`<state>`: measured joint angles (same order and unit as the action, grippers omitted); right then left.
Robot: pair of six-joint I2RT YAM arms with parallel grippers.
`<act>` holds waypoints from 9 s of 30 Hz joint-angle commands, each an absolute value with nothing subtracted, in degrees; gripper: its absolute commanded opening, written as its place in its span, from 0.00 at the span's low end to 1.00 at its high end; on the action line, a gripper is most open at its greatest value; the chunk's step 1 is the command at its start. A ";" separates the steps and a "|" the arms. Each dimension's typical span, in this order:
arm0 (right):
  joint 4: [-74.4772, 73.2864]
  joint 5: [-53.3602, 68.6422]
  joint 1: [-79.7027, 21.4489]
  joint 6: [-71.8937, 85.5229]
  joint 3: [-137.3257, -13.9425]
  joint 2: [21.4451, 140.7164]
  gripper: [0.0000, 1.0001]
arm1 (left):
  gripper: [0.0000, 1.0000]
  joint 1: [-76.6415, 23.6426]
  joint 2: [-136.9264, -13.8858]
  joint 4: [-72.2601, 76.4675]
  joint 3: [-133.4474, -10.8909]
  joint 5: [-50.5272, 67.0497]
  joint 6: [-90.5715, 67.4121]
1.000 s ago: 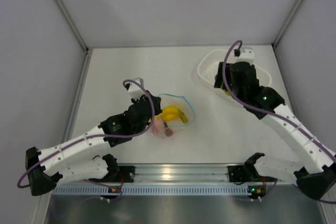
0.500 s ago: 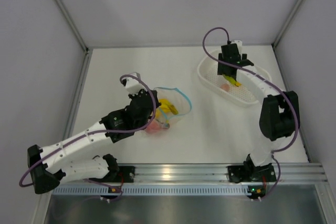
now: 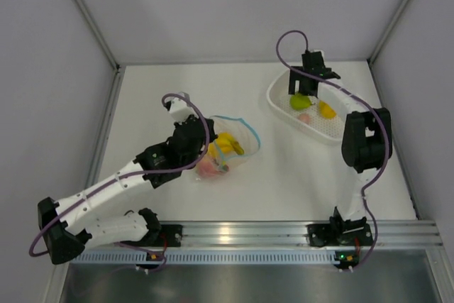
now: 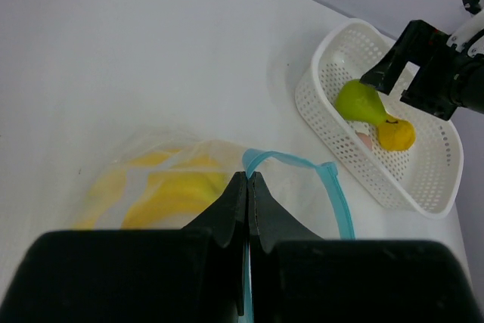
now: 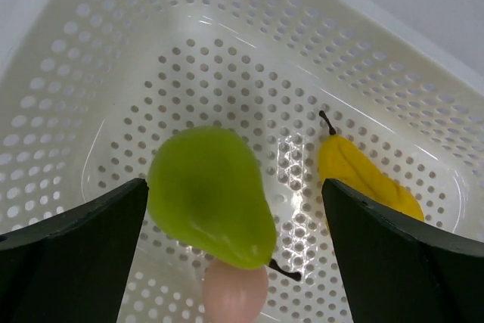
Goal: Open the zip-top bag and remove the fake food
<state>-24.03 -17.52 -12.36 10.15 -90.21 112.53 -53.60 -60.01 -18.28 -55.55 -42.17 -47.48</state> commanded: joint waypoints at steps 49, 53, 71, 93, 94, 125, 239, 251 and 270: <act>-9.60 -2.73 -56.60 38.14 -56.53 83.15 0.49 | 0.00 -54.84 -62.06 -7.31 -48.00 -36.91 -61.78; -7.56 -5.01 -58.97 39.99 -52.65 83.14 0.47 | 0.00 -56.77 -61.35 -4.22 -43.95 -40.15 -65.03; 5.44 -11.16 -64.07 38.67 -45.88 93.95 0.49 | 0.00 -62.40 -64.25 -4.22 -40.96 -45.35 -68.82; -25.38 -25.75 -68.73 36.74 -53.53 79.81 0.22 | 0.00 -62.40 -62.40 -4.31 -40.08 -47.11 -61.00; -26.44 -25.23 -68.90 36.39 -53.26 77.37 0.22 | 0.00 -62.40 -62.23 -4.39 -39.99 -47.63 -60.56; -34.47 -25.75 -15.22 13.98 -62.31 68.45 0.24 | 0.00 -58.36 -57.57 -11.51 -45.17 -42.72 -55.72; 27.25 -10.09 -69.70 26.62 -42.45 83.41 0.29 | 0.00 -59.41 -50.36 -11.60 -37.27 -42.01 -76.20; 25.85 -15.69 -69.96 28.56 -48.25 90.17 0.32 | 0.00 -59.41 -50.19 -11.51 -40.25 -39.38 -80.77; 29.45 -21.91 -62.93 39.29 -46.58 97.04 0.44 | 0.00 -63.81 -52.12 -11.42 -45.18 -42.01 -86.22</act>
